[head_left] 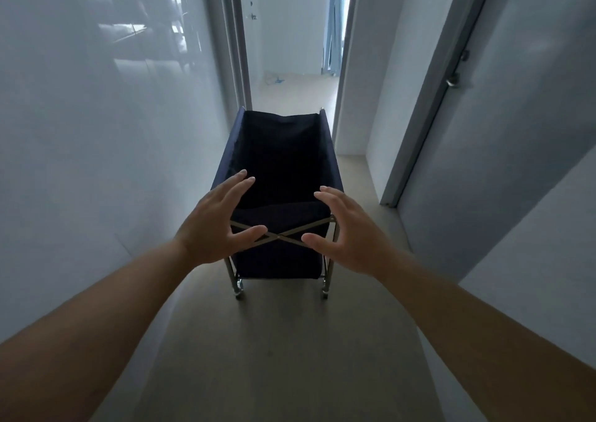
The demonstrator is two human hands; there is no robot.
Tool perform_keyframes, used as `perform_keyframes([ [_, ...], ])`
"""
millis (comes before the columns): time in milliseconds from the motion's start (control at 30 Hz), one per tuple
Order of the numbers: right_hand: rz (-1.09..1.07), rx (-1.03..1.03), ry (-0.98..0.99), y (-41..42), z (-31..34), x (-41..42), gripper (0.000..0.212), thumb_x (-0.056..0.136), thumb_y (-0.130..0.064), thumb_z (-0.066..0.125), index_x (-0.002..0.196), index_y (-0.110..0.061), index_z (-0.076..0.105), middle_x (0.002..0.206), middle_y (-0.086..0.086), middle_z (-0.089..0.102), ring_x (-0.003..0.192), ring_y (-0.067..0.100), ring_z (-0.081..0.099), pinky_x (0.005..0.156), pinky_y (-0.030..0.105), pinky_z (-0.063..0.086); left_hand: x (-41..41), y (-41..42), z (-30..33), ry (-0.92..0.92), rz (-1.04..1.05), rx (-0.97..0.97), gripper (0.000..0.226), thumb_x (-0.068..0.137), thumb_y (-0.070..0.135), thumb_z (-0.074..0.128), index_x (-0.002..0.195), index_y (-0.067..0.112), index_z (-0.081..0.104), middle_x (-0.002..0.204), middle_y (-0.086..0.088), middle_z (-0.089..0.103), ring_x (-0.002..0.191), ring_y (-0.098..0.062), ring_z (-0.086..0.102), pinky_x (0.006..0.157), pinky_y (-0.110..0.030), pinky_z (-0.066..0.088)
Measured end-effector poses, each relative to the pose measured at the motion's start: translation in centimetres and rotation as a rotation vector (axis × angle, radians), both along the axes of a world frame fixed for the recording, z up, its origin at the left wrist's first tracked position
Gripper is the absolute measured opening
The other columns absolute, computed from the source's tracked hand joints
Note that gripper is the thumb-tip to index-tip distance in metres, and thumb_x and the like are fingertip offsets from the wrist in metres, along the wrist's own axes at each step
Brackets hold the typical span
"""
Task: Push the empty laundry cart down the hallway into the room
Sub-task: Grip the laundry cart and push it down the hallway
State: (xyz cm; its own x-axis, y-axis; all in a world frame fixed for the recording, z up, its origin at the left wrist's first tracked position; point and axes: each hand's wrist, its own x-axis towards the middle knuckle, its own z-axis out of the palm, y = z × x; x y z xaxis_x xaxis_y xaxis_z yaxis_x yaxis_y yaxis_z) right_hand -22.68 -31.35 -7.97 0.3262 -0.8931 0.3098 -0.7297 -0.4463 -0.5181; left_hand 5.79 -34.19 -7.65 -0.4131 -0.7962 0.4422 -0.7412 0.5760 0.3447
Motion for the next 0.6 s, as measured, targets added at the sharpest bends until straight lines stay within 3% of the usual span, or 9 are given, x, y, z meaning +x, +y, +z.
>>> perform_keyframes([
  [267,-0.064,0.075,0.041,-9.7,-2.5,3.4,0.081,0.083,-0.067,0.055,0.149,-0.028,0.028,0.16,-0.004,0.025,0.146,0.013,0.022,0.114,0.037,0.026,3.3,-11.0,-3.8,-0.043,0.034,0.052,0.087,0.079,0.077,0.045,0.148,0.03,0.023,0.157,-0.004,0.027,0.141,-0.025,0.03,0.111,-0.042,0.028],
  [600,-0.184,0.154,0.071,-20.8,-10.0,1.4,0.079,0.085,-0.065,0.054,0.149,-0.024,0.029,0.161,-0.001,0.024,0.147,0.017,0.02,0.117,0.051,0.026,2.5,-22.0,-11.0,-0.166,0.196,0.079,0.085,0.081,0.072,0.043,0.148,0.023,0.024,0.16,-0.007,0.019,0.147,-0.021,0.009,0.118,-0.048,0.007],
])
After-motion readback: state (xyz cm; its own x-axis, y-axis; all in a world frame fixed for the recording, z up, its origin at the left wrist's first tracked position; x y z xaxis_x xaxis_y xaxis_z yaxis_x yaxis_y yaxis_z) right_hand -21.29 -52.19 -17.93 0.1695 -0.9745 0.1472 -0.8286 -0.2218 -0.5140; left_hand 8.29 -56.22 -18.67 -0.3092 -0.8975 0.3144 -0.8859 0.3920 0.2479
